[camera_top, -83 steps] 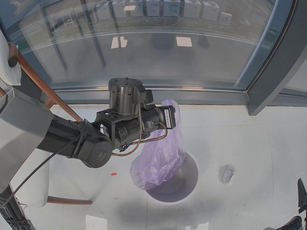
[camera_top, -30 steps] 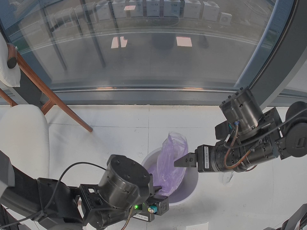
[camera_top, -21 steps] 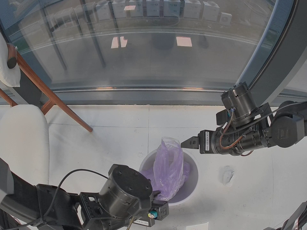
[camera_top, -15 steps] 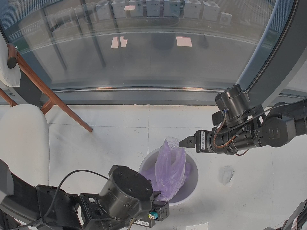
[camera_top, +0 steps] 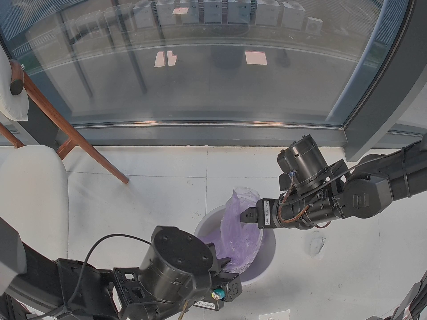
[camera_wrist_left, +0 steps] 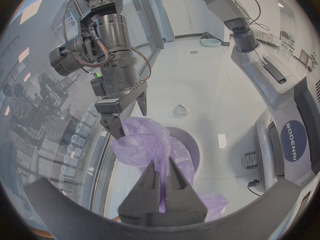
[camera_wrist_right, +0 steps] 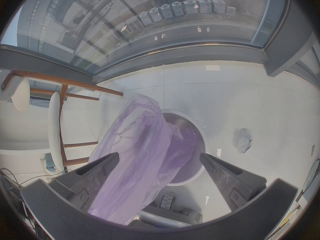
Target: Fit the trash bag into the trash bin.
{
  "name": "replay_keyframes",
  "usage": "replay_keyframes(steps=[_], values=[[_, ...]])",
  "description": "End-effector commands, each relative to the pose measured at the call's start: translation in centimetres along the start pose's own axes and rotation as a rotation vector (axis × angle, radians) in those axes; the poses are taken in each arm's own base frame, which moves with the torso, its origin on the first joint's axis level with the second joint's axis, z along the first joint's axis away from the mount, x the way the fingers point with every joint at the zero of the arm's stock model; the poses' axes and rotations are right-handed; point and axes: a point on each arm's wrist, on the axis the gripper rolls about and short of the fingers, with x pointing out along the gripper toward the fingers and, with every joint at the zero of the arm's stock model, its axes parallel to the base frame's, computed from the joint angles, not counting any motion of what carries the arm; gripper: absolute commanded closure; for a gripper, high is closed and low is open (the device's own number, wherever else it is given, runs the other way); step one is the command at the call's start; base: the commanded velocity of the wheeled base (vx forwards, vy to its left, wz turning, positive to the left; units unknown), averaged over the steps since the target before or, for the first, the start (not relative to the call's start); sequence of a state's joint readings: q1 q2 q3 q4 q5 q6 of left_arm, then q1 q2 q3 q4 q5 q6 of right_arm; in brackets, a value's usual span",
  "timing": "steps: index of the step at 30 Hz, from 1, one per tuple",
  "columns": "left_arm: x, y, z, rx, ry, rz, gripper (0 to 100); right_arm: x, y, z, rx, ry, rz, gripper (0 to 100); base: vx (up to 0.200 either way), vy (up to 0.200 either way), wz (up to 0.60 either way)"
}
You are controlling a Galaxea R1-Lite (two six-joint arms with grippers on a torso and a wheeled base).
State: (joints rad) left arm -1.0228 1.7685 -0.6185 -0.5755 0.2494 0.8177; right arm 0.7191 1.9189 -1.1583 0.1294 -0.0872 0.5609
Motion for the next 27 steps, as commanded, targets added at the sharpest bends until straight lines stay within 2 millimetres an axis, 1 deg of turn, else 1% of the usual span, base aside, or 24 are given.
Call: replay_keyframes(steps=[1,5,9,13,15,17,20,21,22,24,25,27], values=[[0.4,-0.4,-0.4,0.004,0.021,-0.016,100,-0.1,0.8,-0.5,-0.016,-0.002,0.005,100,0.0,0.0,0.0],[0.5,-0.3,-0.4,-0.007,0.034,-0.001,100,-0.1,1.0,-0.8,-0.02,0.003,0.005,100,0.0,0.0,0.0],[0.8,0.4,0.1,-0.062,0.014,0.099,100,-0.4,1.1,-0.6,-0.014,-0.009,0.009,100,0.0,0.0,0.0],[2.2,0.0,0.2,-0.101,-0.014,0.127,100,-0.5,0.9,-0.3,-0.007,-0.018,0.007,100,0.0,0.0,0.0],[3.1,0.0,0.6,-0.141,-0.06,0.173,100,-0.4,0.8,-0.1,-0.006,-0.021,0.007,100,0.0,0.0,0.0],[3.8,-0.1,0.9,-0.183,-0.093,0.2,100,-0.6,0.6,0.6,0.0,-0.041,0.008,100,0.0,0.0,0.0],[5.1,-0.8,1.1,-0.253,-0.141,0.231,100,-1.0,0.1,2.1,-0.024,-0.085,0.01,100,0.0,0.0,0.0],[5.1,-0.8,1.1,-0.253,-0.141,0.231,100,-1.0,0.1,2.1,-0.024,-0.085,0.01,100,0.0,0.0,0.0],[5.3,-1.1,1.2,-0.278,-0.17,0.263,100,-1.2,-0.4,2.9,-0.059,-0.115,0.012,100,0.0,0.0,0.0],[5.1,-1.4,0.8,-0.271,-0.16,0.262,100,-1.2,-0.6,3.2,-0.065,-0.132,0.012,100,0.0,0.0,0.0],[5.1,-1.4,0.8,-0.271,-0.16,0.262,0,-1.3,-0.7,3.3,-0.064,-0.136,0.013,100,0.0,0.0,0.0],[5.0,-1.4,0.9,-0.275,-0.167,0.261,0,-1.5,-0.8,3.4,-0.059,-0.143,0.013,100,0.0,0.0,0.0]])
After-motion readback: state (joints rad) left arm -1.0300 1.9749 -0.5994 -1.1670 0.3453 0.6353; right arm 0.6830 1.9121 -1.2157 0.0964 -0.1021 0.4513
